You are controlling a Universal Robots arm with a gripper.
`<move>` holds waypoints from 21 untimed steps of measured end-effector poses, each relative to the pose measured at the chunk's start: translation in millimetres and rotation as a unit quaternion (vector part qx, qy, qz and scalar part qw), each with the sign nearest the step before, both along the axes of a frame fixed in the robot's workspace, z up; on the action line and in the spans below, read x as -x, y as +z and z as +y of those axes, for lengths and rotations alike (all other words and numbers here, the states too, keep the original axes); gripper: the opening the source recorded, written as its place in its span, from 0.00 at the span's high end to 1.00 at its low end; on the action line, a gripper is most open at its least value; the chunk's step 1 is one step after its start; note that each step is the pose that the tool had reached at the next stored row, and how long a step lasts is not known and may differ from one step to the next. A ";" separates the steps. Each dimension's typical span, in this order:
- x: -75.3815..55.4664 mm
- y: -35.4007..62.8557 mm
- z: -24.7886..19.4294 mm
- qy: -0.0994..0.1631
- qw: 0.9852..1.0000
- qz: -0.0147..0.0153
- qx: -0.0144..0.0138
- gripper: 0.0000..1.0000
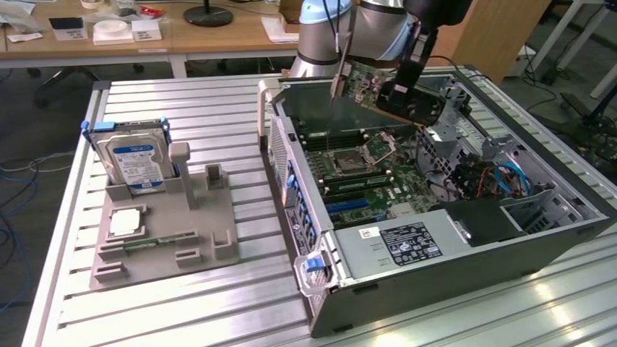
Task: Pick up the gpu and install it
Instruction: 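Insert the gpu into the slot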
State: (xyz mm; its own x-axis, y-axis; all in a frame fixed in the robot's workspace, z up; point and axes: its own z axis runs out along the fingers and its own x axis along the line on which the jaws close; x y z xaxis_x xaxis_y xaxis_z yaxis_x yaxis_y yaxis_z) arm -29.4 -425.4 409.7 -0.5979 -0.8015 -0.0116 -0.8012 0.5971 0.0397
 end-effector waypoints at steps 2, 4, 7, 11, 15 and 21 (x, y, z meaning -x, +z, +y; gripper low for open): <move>0.0 -0.1 0.0 0.014 1.000 0.000 0.000 0.73; 0.0 -0.1 0.0 0.029 1.000 0.000 0.000 0.73; 0.0 -0.3 0.0 0.053 0.999 0.000 0.000 0.73; 0.0 -0.6 0.0 0.087 0.996 0.000 0.000 0.73; 0.0 -0.9 0.0 0.123 0.992 0.000 0.000 0.73; 0.0 -1.6 0.0 0.178 0.984 0.000 0.000 0.73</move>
State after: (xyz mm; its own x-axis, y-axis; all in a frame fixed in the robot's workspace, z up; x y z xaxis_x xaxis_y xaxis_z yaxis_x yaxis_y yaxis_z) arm -29.3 -425.4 408.1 -0.2801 -0.9599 -0.0116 -0.9593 0.2795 0.0396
